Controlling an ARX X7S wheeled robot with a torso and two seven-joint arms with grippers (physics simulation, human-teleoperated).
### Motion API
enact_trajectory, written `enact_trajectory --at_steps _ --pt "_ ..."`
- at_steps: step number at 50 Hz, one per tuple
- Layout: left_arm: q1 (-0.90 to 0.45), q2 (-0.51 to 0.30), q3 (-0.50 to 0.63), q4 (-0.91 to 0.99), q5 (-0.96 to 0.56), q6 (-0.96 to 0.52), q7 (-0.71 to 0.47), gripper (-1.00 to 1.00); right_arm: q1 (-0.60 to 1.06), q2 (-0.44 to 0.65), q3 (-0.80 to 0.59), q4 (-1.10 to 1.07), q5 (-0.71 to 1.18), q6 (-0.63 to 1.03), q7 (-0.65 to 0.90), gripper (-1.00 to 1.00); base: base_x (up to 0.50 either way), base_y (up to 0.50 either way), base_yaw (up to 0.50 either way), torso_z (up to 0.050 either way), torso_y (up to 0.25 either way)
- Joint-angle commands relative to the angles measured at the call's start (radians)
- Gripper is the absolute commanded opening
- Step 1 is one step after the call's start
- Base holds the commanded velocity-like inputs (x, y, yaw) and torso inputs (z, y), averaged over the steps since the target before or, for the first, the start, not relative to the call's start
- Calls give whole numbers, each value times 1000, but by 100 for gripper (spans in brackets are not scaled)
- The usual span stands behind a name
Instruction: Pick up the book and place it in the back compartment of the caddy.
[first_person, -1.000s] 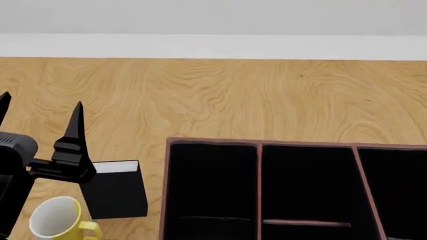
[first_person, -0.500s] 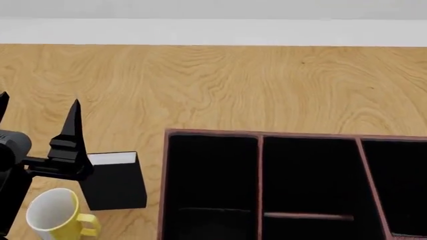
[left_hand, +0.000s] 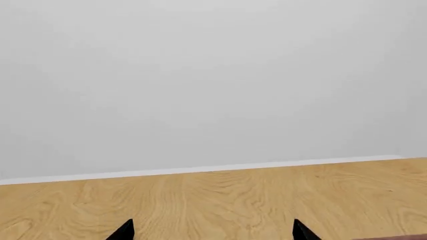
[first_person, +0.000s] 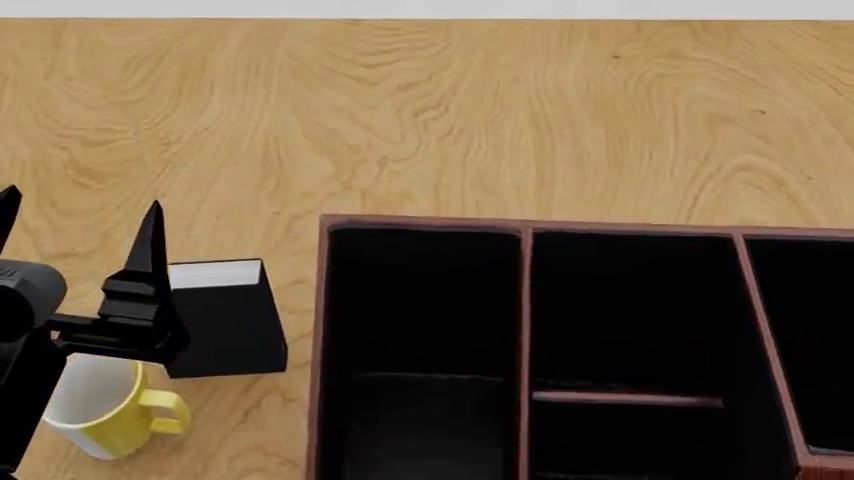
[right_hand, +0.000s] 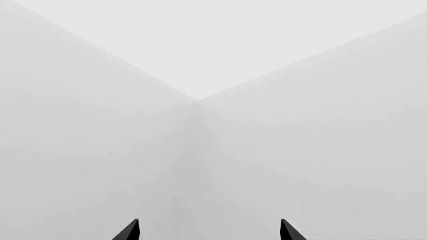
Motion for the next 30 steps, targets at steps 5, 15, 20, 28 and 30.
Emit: enact_trajectory --at_steps 5,15,20,28,30 --pt "-3 -7 4 1 -3 -2 -5 100 -41 5 22 0 -3 -20 7 100 0 0 -1 0 -131" --pt "-2 -10 8 3 -4 -2 -8 100 -69 3 45 0 -1 -27 7 100 -1 0 0 0 -131" --pt "-1 -12 8 8 -8 -4 -10 100 -81 3 62 -1 4 -29 6 100 0 0 0 0 -130" --pt "-3 -14 10 6 -7 0 -12 100 -108 0 68 0 -8 -46 6 100 -1 0 0 0 -125" --pt "-3 -14 10 4 -6 2 -12 100 -114 0 68 0 -12 -51 6 100 0 0 0 0 -96"
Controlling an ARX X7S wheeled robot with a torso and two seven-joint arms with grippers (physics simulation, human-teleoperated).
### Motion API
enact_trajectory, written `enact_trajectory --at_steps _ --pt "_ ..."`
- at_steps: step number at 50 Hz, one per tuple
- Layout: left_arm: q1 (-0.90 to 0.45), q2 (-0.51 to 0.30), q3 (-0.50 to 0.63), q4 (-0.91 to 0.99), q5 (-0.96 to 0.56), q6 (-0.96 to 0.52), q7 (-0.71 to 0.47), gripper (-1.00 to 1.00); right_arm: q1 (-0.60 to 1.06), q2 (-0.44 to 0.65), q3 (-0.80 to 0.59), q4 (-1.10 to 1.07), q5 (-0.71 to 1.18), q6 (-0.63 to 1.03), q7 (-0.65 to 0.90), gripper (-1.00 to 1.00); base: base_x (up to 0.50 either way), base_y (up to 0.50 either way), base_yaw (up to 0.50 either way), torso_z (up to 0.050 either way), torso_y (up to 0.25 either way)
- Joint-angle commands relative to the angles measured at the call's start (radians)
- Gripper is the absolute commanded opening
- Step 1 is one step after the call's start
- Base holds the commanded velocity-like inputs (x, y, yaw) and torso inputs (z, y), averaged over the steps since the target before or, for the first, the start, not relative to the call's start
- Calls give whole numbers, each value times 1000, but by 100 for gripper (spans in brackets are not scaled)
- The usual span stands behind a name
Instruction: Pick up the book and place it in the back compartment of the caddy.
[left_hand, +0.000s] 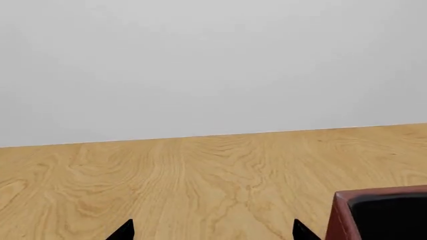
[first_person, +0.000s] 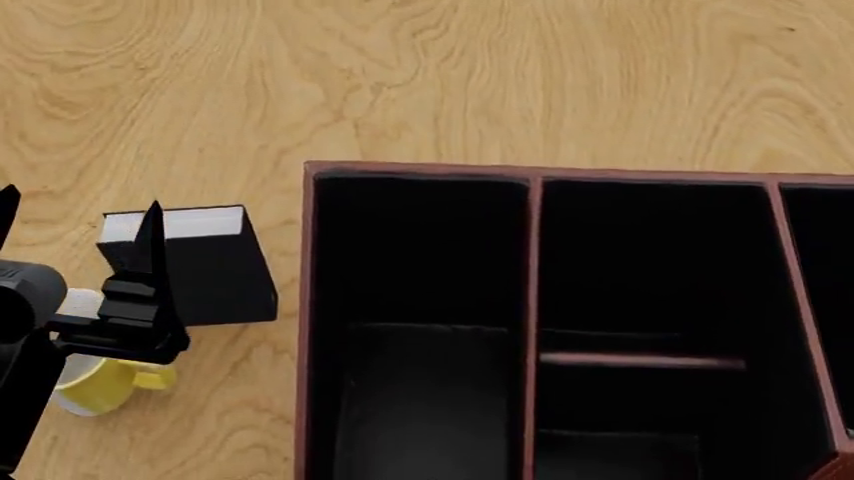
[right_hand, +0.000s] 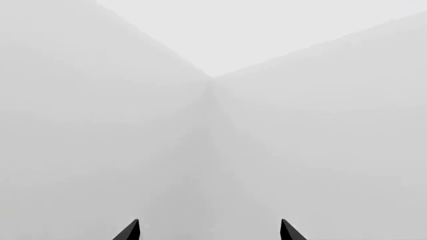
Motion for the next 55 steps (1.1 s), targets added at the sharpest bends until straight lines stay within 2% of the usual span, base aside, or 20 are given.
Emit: enact_trajectory --at_steps 1,34,42,51,55 --pt "-2 -3 3 -3 1 5 -3 100 -34 -2 13 1 -12 -20 -1 100 0 0 0 0 -72" --pt "-10 -14 -12 8 -43 -21 -7 100 -96 14 15 2 -30 -62 20 100 0 0 0 0 0" --pt "-43 -57 14 33 -62 -82 22 100 -107 7 19 3 -39 -70 14 100 0 0 0 0 0" --pt "-136 -150 75 43 -73 -207 84 100 -123 -7 42 0 -38 -71 3 100 0 0 0 0 0" --pt "-148 -159 80 41 -78 -221 91 100 -137 -9 49 0 -43 -78 3 100 0 0 0 0 0"
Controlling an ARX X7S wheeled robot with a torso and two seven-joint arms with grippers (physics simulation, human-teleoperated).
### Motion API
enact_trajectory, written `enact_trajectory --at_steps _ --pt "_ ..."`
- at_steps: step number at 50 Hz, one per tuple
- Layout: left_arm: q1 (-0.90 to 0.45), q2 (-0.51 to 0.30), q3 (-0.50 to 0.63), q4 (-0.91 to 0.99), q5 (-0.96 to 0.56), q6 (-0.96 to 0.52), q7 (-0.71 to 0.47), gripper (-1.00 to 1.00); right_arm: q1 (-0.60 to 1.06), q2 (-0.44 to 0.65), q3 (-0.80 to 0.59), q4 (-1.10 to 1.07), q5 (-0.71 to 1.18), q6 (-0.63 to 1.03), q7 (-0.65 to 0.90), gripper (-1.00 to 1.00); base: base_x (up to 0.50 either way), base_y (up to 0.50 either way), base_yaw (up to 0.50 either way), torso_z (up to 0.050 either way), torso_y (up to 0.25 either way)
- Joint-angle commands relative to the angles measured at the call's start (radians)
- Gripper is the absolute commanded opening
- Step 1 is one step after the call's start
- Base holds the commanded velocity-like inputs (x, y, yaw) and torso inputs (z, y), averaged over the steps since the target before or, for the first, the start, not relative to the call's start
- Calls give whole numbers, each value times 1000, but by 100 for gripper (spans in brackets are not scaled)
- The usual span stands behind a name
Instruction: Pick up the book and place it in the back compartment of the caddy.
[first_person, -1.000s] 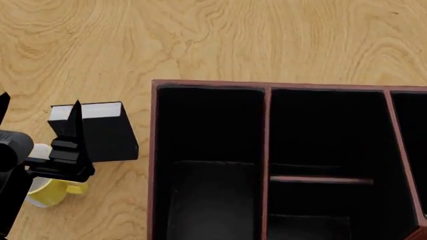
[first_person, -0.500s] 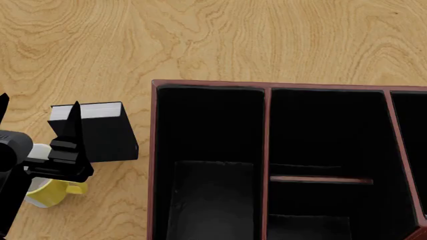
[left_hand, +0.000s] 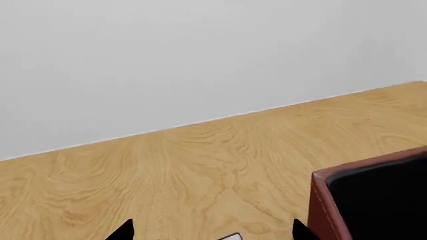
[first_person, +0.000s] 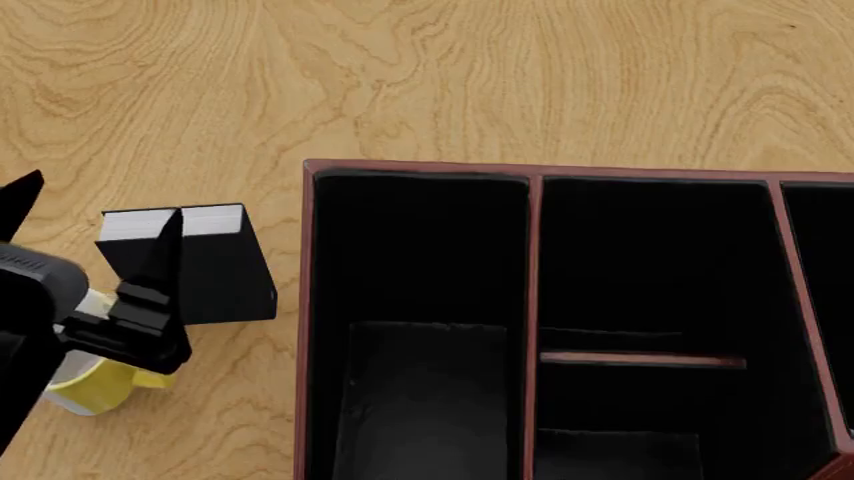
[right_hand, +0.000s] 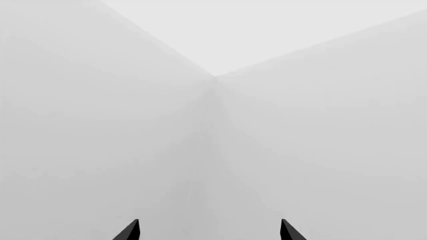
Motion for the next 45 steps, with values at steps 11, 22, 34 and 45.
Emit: enact_trajectory --at_steps 11,22,34,45 --pt "-252 -166 160 -10 -12 -245 159 100 -78 -35 65 -3 -15 -28 -27 100 0 0 0 0 0" --pt "-440 -220 278 -24 -12 -384 260 100 -154 -35 120 -2 -16 -57 -21 100 0 0 0 0 0" --pt "-654 -254 428 -68 13 -476 390 100 -181 -22 131 2 -20 -68 -13 100 0 0 0 0 0" --pt "-786 -292 574 -116 43 -471 526 100 -195 -4 156 2 -1 -63 1 100 0 0 0 0 0"
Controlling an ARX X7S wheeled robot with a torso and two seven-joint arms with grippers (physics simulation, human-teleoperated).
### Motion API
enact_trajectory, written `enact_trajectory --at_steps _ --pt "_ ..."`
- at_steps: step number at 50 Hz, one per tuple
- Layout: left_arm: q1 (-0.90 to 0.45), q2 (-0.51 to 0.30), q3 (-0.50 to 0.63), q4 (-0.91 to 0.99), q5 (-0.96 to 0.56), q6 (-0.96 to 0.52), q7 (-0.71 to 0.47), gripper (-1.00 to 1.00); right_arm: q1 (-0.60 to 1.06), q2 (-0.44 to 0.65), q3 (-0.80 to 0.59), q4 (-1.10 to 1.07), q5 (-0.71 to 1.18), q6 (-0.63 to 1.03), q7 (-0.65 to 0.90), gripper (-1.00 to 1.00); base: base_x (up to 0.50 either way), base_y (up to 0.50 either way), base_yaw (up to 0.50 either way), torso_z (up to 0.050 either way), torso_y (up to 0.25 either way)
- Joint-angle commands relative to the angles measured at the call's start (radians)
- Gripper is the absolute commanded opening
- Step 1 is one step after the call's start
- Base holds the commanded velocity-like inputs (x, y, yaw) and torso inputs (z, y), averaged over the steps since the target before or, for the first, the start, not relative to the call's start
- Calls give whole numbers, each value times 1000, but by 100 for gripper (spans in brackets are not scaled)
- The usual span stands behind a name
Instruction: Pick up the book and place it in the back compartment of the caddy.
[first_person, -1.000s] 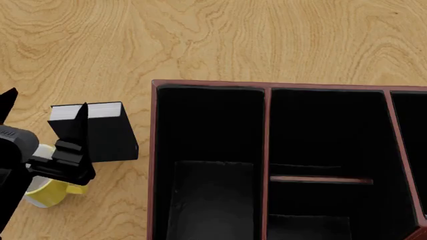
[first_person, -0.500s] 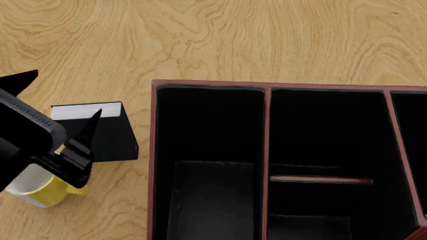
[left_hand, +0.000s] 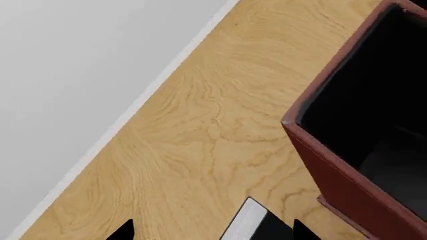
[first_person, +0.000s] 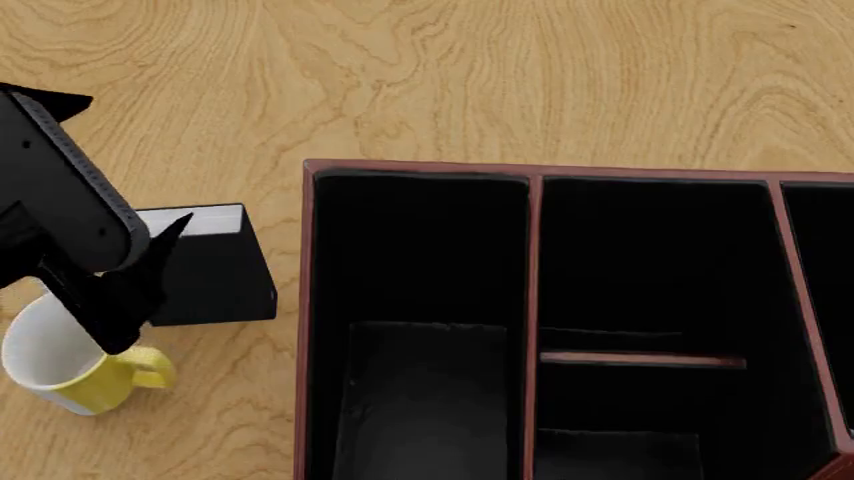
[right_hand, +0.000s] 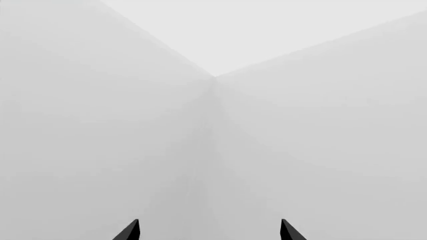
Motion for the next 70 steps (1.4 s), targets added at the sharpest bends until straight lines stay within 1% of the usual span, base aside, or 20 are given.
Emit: enact_trajectory --at_steps 1,8,15,16,22,33,45,70 --pt "-138 -34 129 -46 25 -20 119 100 -21 14 26 1 13 0 11 100 0 0 0 0 0" --pt "-185 -65 215 -81 56 27 203 100 -30 24 49 0 31 11 21 100 0 0 0 0 0" --pt "-230 -71 266 -127 84 52 253 100 -41 25 51 0 30 4 26 100 0 0 0 0 0" --pt "-244 -74 291 -143 99 67 272 100 -43 25 53 0 30 5 26 100 0 0 0 0 0" --pt "-266 -80 350 -178 133 93 308 100 -48 25 68 0 37 9 25 100 0 0 0 0 0" --pt "-286 -66 403 -272 178 167 345 100 -57 24 58 3 23 1 25 100 0 0 0 0 0" --pt "-288 -40 434 -389 206 232 365 100 -58 31 56 3 20 6 30 100 0 0 0 0 0" --pt "-276 -10 487 -512 246 315 389 100 -62 37 55 2 22 9 42 100 0 0 0 0 0"
